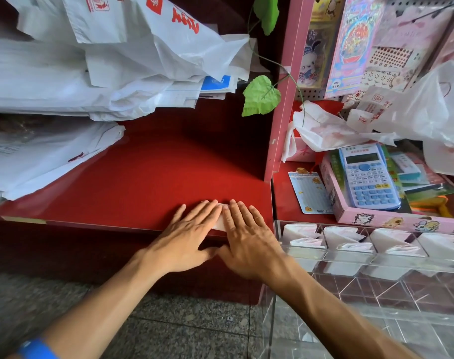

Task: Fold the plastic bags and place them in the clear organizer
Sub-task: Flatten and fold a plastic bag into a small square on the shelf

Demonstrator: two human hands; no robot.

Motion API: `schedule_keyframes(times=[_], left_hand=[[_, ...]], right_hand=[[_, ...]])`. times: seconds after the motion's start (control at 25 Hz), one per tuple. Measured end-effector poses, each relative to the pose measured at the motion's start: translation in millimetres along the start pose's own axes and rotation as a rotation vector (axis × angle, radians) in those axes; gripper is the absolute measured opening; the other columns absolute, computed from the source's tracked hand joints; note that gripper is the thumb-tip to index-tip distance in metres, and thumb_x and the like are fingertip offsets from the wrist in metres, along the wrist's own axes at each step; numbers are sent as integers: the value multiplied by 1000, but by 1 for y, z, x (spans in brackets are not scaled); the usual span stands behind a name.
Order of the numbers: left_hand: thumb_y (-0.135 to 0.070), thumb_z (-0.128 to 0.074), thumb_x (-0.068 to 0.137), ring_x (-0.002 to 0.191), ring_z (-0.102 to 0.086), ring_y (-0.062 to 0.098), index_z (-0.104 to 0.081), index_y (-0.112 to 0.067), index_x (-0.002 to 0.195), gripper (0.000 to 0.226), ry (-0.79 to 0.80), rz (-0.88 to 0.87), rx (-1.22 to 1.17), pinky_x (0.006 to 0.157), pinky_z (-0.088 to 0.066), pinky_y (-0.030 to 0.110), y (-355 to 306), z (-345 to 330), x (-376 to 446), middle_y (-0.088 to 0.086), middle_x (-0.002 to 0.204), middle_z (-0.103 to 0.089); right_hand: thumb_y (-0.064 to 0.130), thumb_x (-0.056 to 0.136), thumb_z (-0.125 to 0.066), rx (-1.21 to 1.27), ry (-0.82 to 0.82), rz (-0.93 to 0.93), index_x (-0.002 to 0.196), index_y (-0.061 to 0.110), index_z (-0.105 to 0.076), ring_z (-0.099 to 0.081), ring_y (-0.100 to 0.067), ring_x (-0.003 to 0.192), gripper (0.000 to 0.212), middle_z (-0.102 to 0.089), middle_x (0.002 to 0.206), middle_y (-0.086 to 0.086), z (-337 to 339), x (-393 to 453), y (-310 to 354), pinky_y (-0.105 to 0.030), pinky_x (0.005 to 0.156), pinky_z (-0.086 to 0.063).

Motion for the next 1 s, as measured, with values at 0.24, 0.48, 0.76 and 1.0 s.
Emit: schedule_keyframes(times=[0.24,0.48,0.76,1.0], left_hand=[[-25,-81,66,97,-64,18,-67,-19,117,52,-267,-160,208,81,-55,36,-9,12,3,-6,108,-69],[-31,-50,99,64,-58,7,-65,-30,100,15,-165,-186,-179,63,-48,28,-41,46,15,-8,69,-63],[-33,-60,96,59,-52,5,-55,-31,71,26,-301,-285,-608,58,-39,22,-120,54,42,-14,62,-54],[-47,-57,89,114,-54,6,-64,-23,127,45,-376,-332,-380,101,-37,20,-156,29,65,-10,121,-65]], right_hand=[[21,82,-33,-60,-297,47,127,2,-63,-63,-34,116,57,-65,126,-19,-15,-21,6,-49,105,-46],[21,89,-49,367,-393,-7,102,22,-67,-61,-24,87,22,-69,86,1,35,-59,-45,-40,75,-46],[24,92,-68,655,-442,-225,81,15,-62,-56,-8,58,15,-58,63,5,86,-114,-126,-20,51,-41],[2,88,-65,683,-355,-445,86,18,-68,-66,-21,63,16,-69,75,-11,91,-164,-210,-39,57,-54]])
Point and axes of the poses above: each hand's wrist, its own x-axis towards the middle knuckle, its own z-axis out of the back of the hand, y = z × x, the point moved 1 cm from there along x, towards the middle knuckle
